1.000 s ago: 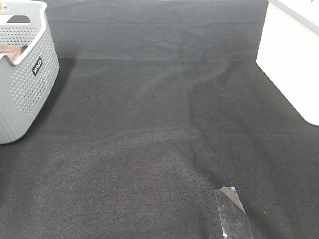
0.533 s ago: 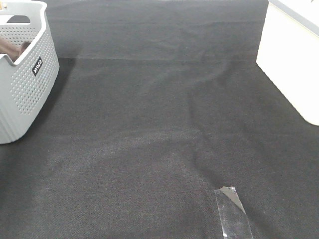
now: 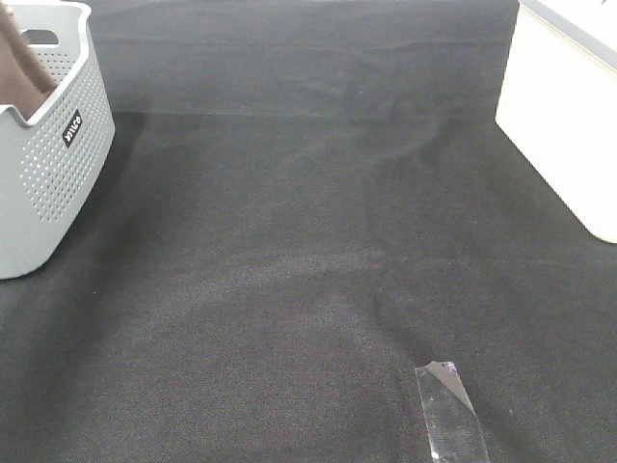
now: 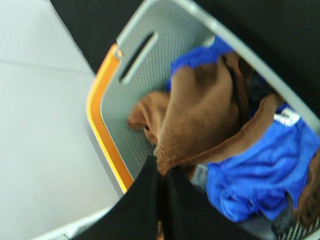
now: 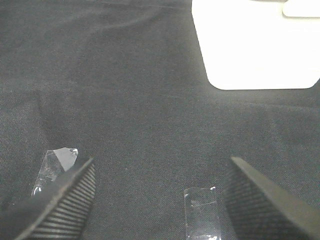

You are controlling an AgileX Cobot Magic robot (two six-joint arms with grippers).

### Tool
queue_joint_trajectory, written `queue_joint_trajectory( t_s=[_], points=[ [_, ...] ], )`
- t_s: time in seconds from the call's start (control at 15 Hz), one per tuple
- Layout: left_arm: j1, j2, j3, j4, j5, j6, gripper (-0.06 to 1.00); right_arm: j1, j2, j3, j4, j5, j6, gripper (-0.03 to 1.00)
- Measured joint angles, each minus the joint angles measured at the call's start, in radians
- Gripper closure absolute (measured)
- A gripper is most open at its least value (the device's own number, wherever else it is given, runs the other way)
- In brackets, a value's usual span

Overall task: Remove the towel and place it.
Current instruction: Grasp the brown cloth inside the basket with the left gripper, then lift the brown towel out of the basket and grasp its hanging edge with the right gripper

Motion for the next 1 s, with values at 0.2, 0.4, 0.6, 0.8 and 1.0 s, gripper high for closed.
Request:
queue_joint_trajectory(
  t_s=[0.2,0.4,0.6,0.8,1.0],
  points=[
    [-0.133,-0.023,-0.050,0.127,-0.046,-0.097,0.94,0.000,0.078,-0.018,0.041,-0.074,-0.087,0.26],
    [-0.302,-0.043,-0.112,0.234,-0.061,-0.122,0.94,0.000,0.274,-0.021,0.267,-0.295,-0.308,0.26],
    [-0.498,-0.045,-0.150,0.305,-0.071,-0.122,0.94,0.000,0.496,-0.022,0.581,-0.423,-0.624,0.26],
    [-0.629,-0.045,-0.150,0.314,-0.071,-0.122,0.94,0.000,0.755,-0.022,1.069,-0.443,-1.159,0.26],
    [-0.730,-0.045,-0.147,0.283,-0.146,-0.079,0.94,0.000,1.103,-0.022,1.630,-0.178,-1.773,0.26]
  ],
)
